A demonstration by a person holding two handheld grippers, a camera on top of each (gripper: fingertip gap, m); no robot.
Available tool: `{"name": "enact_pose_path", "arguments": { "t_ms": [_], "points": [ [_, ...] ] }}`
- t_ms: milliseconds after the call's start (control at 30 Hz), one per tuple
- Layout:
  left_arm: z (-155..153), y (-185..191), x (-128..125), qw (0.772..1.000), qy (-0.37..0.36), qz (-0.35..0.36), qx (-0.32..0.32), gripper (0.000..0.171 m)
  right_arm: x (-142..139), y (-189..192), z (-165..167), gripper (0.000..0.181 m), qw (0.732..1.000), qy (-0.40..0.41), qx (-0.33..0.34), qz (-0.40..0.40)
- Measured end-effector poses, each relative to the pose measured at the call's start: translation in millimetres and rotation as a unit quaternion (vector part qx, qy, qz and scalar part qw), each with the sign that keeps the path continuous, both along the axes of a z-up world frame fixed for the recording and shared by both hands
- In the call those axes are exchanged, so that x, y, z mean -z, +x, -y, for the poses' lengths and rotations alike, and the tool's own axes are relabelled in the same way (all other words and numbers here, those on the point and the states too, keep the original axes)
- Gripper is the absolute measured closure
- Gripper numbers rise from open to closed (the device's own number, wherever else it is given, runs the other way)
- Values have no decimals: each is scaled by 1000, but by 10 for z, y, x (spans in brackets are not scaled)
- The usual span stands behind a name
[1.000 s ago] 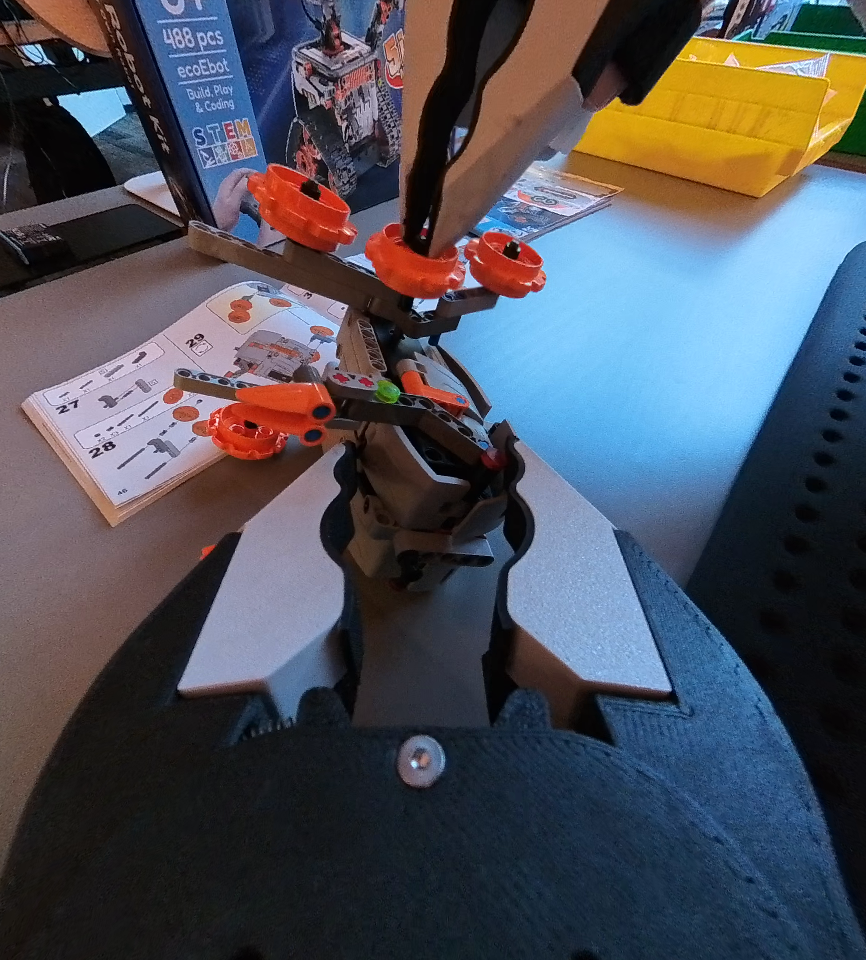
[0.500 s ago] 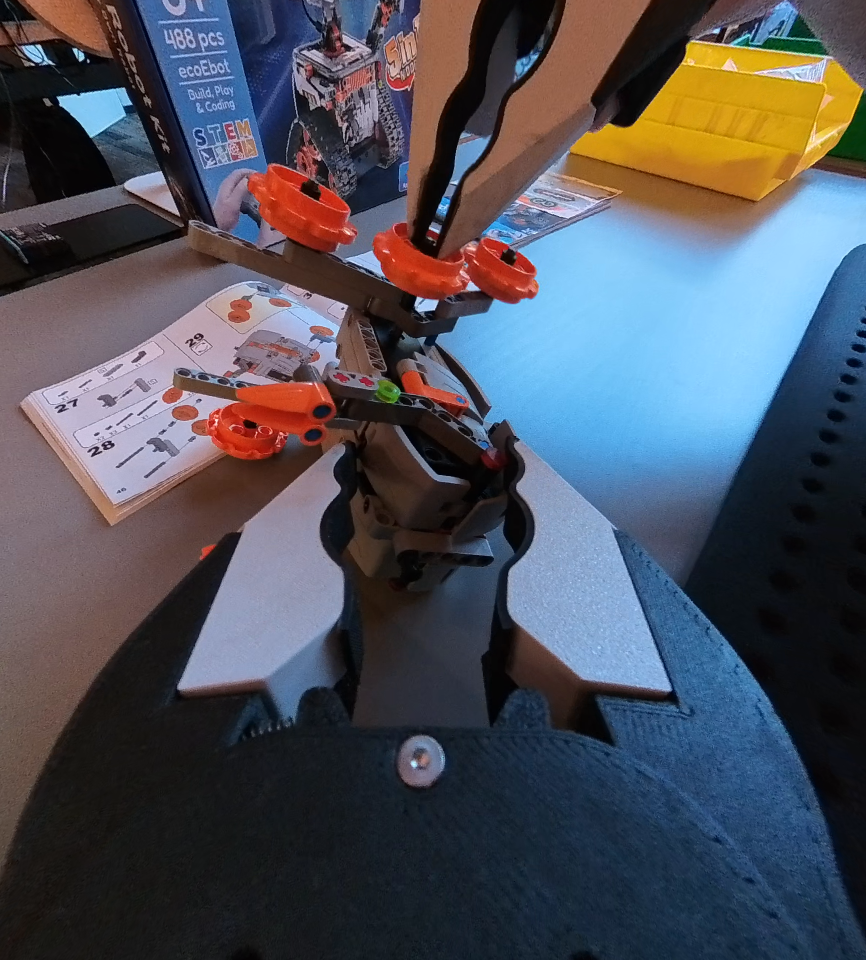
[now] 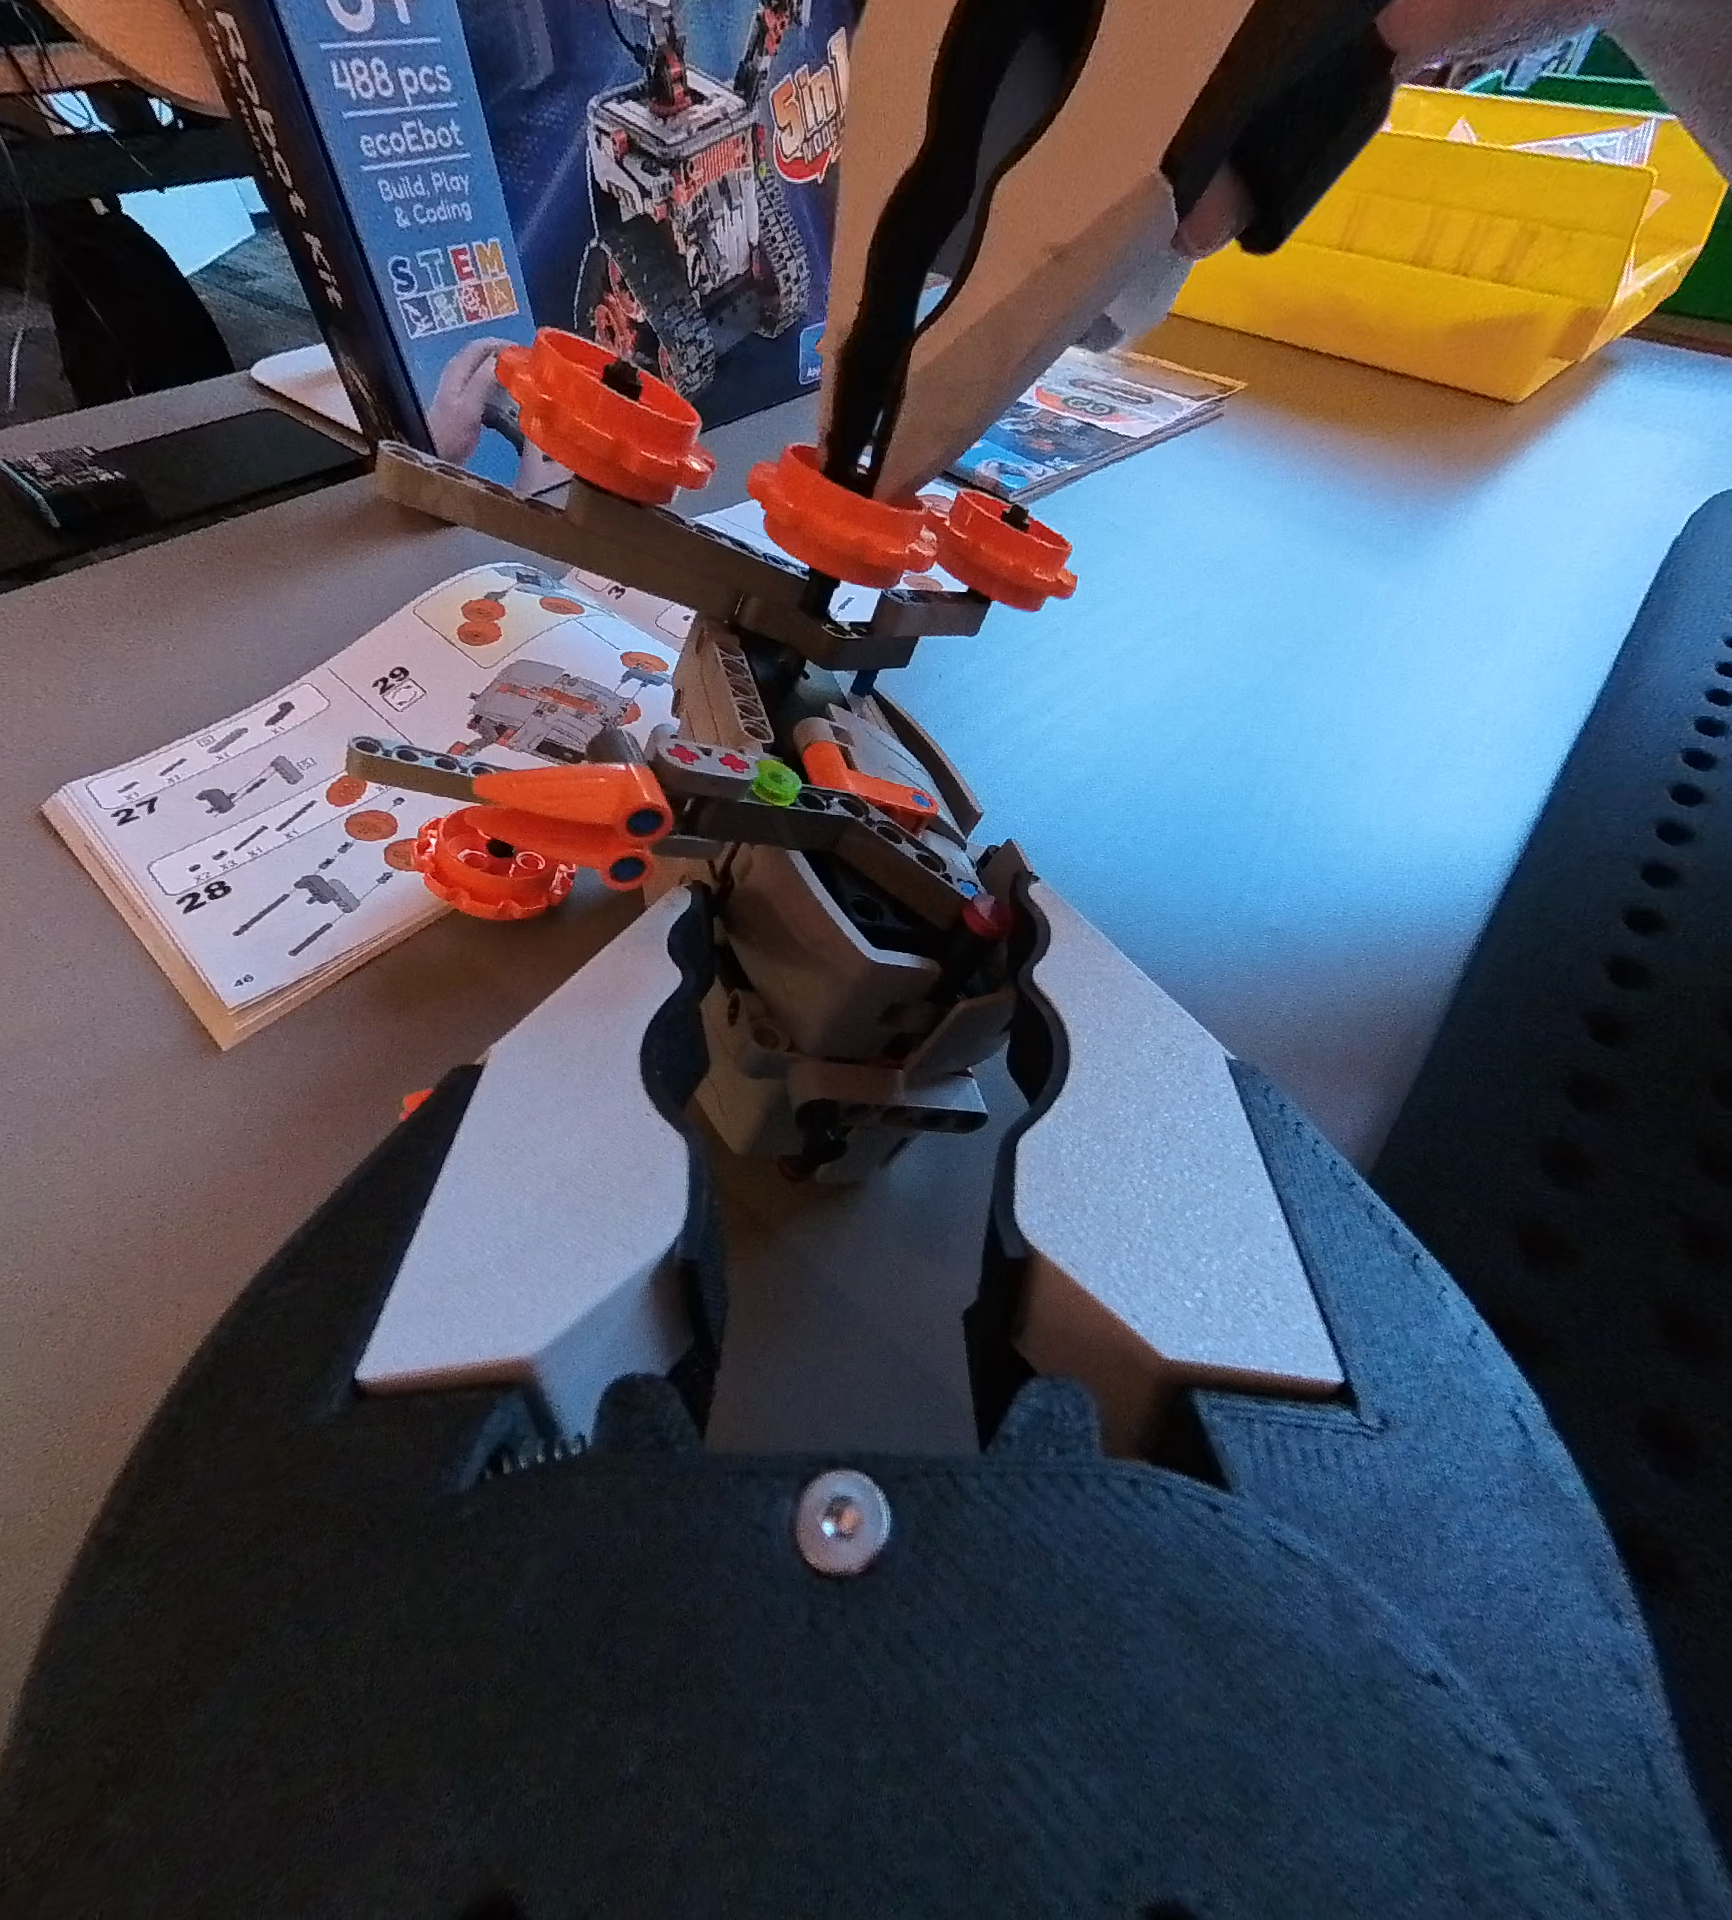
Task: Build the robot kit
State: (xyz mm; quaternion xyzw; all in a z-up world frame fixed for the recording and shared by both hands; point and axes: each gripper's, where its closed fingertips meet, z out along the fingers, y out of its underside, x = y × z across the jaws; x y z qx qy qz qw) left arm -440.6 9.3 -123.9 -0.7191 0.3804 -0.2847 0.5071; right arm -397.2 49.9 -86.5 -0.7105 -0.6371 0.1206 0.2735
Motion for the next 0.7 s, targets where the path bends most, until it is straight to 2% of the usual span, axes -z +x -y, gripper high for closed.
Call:
{"name": "enact_pose_path", "arguments": {
  "t_ms": [333, 700],
  "points": [
    [0, -3, 1, 1000, -1, 0, -2, 116, -3, -13, -16, 174, 995, -48, 87, -29],
    [3, 1, 1, 1000, 0, 0, -2, 116, 0, -24, -9, 174, 989, -18, 125, -72]
  ]
}}
